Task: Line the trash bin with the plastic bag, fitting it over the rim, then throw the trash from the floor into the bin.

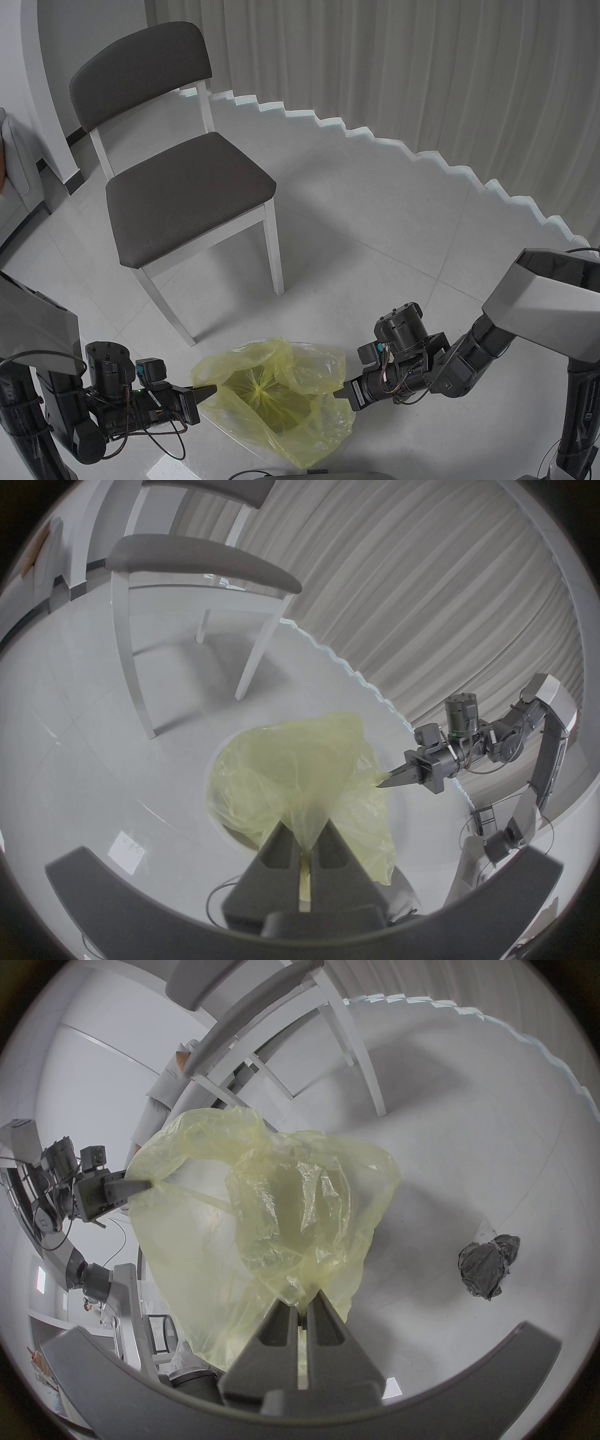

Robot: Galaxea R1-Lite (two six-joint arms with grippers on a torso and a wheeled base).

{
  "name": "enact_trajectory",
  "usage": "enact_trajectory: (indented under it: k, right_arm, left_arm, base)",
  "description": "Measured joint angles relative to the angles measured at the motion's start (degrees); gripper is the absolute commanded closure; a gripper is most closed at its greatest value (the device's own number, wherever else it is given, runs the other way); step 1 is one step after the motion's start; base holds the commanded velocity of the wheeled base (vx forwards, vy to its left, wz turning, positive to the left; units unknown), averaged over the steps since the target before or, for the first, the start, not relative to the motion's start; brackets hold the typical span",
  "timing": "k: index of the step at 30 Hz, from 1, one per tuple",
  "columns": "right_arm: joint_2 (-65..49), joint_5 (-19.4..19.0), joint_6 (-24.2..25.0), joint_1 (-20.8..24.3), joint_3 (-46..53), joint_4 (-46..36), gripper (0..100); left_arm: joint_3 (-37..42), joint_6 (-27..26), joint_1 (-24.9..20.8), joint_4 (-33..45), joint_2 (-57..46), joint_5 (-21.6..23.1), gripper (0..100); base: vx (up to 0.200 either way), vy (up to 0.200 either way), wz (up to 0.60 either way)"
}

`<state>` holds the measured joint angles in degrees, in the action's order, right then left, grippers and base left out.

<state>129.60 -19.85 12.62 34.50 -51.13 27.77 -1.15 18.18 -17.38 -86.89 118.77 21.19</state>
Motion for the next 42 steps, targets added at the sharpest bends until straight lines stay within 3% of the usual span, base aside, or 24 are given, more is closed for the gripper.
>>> enact_trajectory:
  k: [6, 13, 19, 24, 30, 36, 42]
  right_arm:
    - [1.6, 0.1, -0.3, 0.3, -1.1, -0.8, 100]
    - [2.0, 0.1, -0.6, 0.7, -3.7, -6.0, 100]
    - [0.2, 0.1, -1.1, 1.6, -2.8, -8.3, 100]
    - [-1.5, 0.1, -1.6, 2.6, -1.7, -9.4, 100]
    - [-1.7, 0.1, -1.7, 3.0, -2.6, -9.5, 100]
    - [0.1, 0.2, -1.7, 2.3, -5.2, -9.5, 100]
    - [2.2, 0.3, -1.7, 1.0, -8.1, -9.5, 100]
  left_arm:
    - [0.1, -5.2, 4.8, -0.7, 3.3, 1.9, 100]
    - [0.1, -5.9, 8.1, -1.4, 5.5, 2.8, 100]
    - [0.1, -6.1, 8.6, 11.2, 1.0, 3.0, 100]
    - [0.1, -7.5, 8.8, 16.3, -3.1, 3.2, 100]
    - [0.1, -7.8, 9.1, 12.8, -1.7, 3.1, 100]
    - [-0.5, -8.1, 9.7, 2.9, 5.6, 3.1, 100]
    - [-1.0, -10.1, 11.5, -1.9, 13.6, 3.2, 100]
  base:
    - [0.0, 0.0, 0.0]
    - [0.0, 0.0, 0.0]
    - [0.0, 0.0, 0.0]
    - [0.0, 0.0, 0.0]
    - [0.0, 0.0, 0.0]
    - [0.0, 0.0, 0.0]
    - [0.0, 0.0, 0.0]
